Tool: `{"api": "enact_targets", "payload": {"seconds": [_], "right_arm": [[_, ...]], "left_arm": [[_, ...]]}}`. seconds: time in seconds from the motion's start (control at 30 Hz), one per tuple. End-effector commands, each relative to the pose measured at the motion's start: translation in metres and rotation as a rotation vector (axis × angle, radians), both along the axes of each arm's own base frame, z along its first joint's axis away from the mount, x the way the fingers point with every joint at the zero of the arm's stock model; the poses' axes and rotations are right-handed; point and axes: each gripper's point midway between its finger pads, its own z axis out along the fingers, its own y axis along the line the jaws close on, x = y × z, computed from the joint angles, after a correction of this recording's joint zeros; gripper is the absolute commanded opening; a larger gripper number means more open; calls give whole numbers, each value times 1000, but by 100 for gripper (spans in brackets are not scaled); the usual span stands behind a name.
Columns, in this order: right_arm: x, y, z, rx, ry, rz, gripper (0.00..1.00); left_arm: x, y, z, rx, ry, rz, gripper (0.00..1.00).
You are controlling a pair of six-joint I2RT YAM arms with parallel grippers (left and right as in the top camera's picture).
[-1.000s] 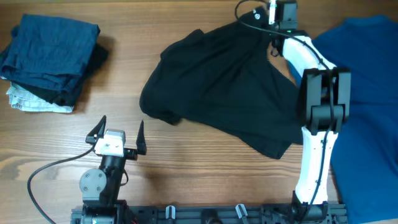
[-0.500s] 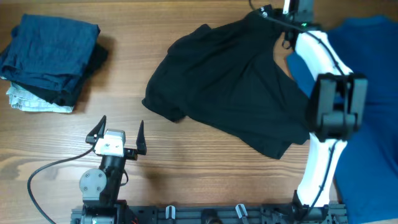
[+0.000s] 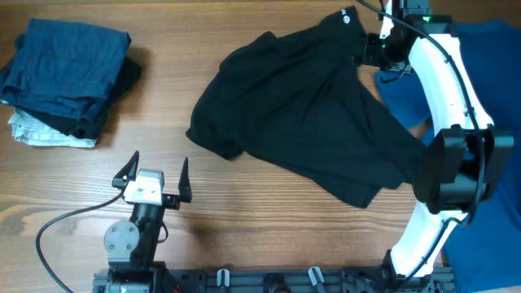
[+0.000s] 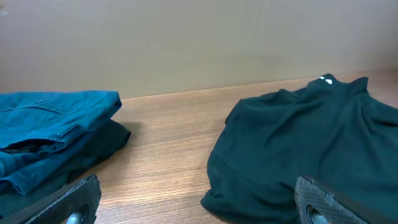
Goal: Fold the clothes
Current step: 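Grasp the t-shirt's left shoulder with the left gripper and pull it flat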
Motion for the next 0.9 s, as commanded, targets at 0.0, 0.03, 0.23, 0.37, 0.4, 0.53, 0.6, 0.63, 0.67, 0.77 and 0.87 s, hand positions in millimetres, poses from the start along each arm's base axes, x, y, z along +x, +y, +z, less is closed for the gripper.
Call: {"api": "enact_targets", "payload": {"seconds": [0.0,0.03,0.23,0.37,0.4,0.53,0.6,0.63,0.67,0.77,0.87], "right_arm": [[-2,7,-5,40,13,12,100],[-1,7,-4,40,10,12,100],[4,7,-2,41,-11,12,99],[5,10,-2,68,-12,-13,100],[5,10,-2,68,-12,-12,99],[7,9,-1,65,-21,-8,100],[6,9,-1,65,-21,-8,99],[7,9,-1,66,-21,-8,99],[7,9,-1,66,-21,-8,99],[7,9,-1,66,-21,-8,100],[7,9,-1,66,-21,-8,99]], "left_arm": [[0,-2,-1,18,-3,-13,100],[0,-2,-1,18,-3,-13,100],[0,-2,-1,18,-3,-13,100],[1,9,7,8,-36,48,100],[1,7,17,-46,-70,38,100],[-5,13,73,-305,-162,66,100],[-2,13,118,-303,-124,72,100],[4,13,132,-301,-88,76,100],[11,11,146,-299,-55,71,100],[60,-6,181,-298,163,4,100],[131,-29,207,-319,406,-87,100]]}}
